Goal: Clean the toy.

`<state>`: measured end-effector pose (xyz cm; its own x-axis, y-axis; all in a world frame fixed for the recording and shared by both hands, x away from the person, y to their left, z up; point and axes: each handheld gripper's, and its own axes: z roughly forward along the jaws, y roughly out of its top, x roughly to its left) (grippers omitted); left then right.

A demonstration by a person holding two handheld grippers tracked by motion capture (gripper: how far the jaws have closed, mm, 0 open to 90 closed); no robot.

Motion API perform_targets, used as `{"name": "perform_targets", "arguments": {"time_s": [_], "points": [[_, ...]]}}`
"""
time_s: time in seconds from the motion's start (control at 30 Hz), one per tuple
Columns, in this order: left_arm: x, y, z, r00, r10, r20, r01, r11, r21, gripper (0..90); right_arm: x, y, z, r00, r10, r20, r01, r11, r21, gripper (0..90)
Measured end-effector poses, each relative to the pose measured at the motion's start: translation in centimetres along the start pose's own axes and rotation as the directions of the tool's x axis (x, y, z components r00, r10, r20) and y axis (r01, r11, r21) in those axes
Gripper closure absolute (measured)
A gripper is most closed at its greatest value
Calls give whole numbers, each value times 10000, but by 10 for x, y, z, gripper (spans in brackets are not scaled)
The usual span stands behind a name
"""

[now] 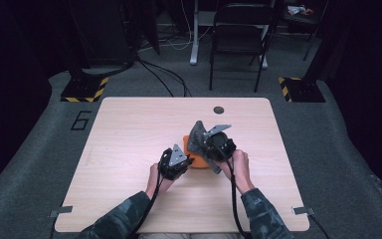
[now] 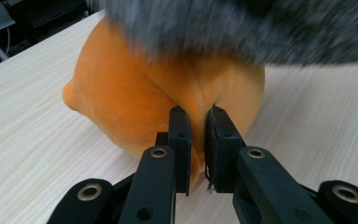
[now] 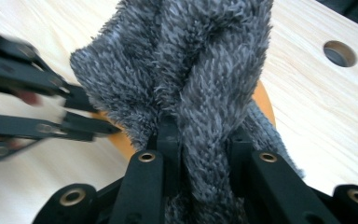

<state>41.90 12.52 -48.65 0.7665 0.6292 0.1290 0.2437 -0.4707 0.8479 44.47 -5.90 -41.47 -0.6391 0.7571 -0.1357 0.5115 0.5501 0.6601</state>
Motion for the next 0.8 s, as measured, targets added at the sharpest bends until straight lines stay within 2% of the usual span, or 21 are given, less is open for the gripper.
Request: {"name": "perform_targets", "arguments": {"time_s": [0.03,0.07,0.13,0.2,0.23,0.4,0.47,0.6,0.8], "points": [[1,-1,1,10000,-64,12,64,10000,65,818,1,-2,5,9998,-155,138,153,9998,122,738],[2,-3,2,9999,-113,6,113,9999,57,818,0,-2,7,9999,-107,96,105,9998,172,738],[3,-3,2,9999,-153,39,152,9999,79,816,-5,-4,8,9997,225,-84,-223,9994,252,738],[4,-4,2,9999,-147,7,146,9998,116,813,-10,-6,9,9999,146,-32,-146,9997,179,737],[4,-4,3,9999,-140,47,140,9998,147,813,-11,-8,9,9993,359,-39,-358,9990,263,737],[8,-5,3,9996,-280,20,279,9995,166,808,-24,-15,12,9979,625,169,-632,9970,451,737],[9,-6,4,9994,-334,29,334,9994,116,806,-32,-20,14,9962,830,257,-844,9946,596,737],[9,-6,4,9994,-346,28,345,9993,112,803,-47,-31,20,9884,1519,27,-1517,9856,741,737],[9,-7,5,9993,-357,72,356,9993,104,804,-59,-44,32,9808,1945,172,-1952,9742,1137,738]]}}
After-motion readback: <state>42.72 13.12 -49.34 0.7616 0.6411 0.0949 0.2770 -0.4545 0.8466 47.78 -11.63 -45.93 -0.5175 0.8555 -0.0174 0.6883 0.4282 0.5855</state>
